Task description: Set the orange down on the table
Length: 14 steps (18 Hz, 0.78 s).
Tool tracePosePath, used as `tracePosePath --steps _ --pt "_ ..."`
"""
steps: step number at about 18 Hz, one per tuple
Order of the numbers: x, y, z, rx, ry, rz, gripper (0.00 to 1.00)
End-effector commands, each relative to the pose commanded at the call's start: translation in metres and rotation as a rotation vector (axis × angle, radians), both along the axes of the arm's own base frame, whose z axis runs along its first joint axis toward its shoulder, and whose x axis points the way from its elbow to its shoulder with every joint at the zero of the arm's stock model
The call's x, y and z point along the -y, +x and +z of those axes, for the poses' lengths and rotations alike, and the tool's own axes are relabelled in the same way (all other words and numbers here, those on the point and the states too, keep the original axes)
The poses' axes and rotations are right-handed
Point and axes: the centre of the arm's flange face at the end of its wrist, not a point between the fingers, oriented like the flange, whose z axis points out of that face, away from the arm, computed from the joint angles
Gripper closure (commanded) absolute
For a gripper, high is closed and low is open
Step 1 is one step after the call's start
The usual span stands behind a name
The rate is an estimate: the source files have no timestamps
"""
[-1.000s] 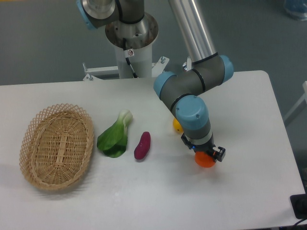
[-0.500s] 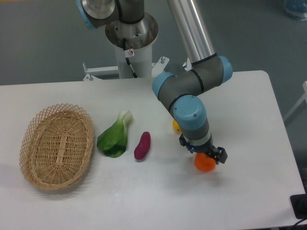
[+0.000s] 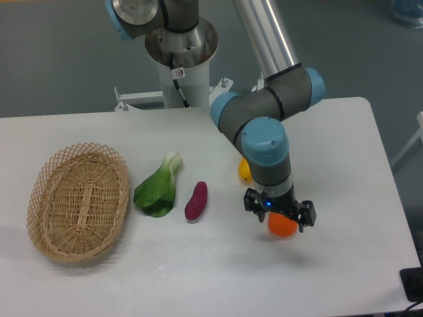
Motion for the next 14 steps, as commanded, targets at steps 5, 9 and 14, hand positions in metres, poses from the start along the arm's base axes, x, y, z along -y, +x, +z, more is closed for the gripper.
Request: tracePosePath --steps 5,9,14 --pt "-0.003 0.005 0.004 0.049 0.062 -0.030 0.00" --pt "0.012 -0.010 0.027 0.026 0.074 -0.006 0.00" --pt "0.020 -0.014 0.024 0.020 -0.020 -0.138 0.00"
